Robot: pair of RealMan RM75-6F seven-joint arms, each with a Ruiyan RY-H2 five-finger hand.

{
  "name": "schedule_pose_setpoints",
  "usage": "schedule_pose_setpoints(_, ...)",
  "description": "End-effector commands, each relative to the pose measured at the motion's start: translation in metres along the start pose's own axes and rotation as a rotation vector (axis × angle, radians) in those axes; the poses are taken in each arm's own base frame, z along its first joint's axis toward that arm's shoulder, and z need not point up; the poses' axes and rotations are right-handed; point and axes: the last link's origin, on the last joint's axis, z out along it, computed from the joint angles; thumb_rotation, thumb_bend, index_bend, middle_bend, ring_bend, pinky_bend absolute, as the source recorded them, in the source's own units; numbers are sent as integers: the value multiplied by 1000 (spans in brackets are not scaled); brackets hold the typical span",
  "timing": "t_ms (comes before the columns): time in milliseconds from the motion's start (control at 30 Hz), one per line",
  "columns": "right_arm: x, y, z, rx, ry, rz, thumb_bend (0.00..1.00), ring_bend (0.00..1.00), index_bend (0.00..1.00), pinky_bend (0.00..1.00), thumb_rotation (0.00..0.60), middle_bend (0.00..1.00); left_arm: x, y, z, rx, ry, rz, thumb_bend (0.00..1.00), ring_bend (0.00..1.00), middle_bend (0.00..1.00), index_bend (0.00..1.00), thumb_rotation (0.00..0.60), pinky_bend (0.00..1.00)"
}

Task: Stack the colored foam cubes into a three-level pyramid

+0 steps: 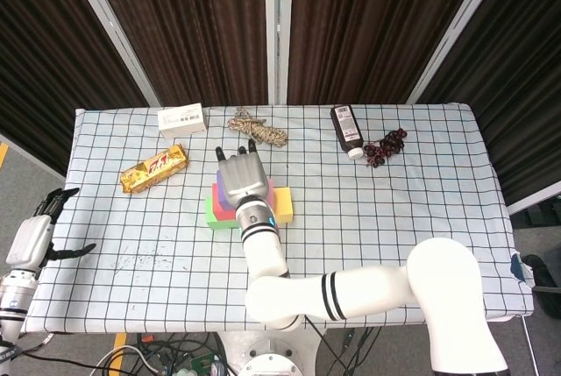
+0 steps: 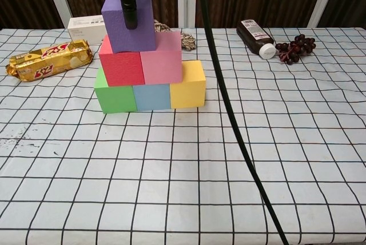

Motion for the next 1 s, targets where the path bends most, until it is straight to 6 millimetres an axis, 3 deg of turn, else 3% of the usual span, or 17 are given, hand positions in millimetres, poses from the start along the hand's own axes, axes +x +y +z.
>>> schedule_pose_setpoints(33,0,1,0,3,-10,0,73,134,0,0,600,390,0,0,0,-1,-2,1,0,0,93,100,600,95)
schedule_pose_setpoints(433,0,3,-1,6,-20,2,11,100,0,0,600,253,0,1,0,0,0,2,0,0,93,100,600,95)
schedule_pose_setpoints(667,12,11,-8,17,6,48,0,74,0,0,600,189,2,2,1,-2,5,3,0,0,93,100,600,95)
schedule_pose_setpoints(800,23,27,-20,31,26,87,0,52,0,0,600,148,4,4,1,-8,7,8,0,0,93,100,600,95)
schedule_pose_setpoints(1000,33,74,-53,47,51,165,0,8,0,0,600,96,7,11,4,-21,18,28,0,0,93,99,600,95)
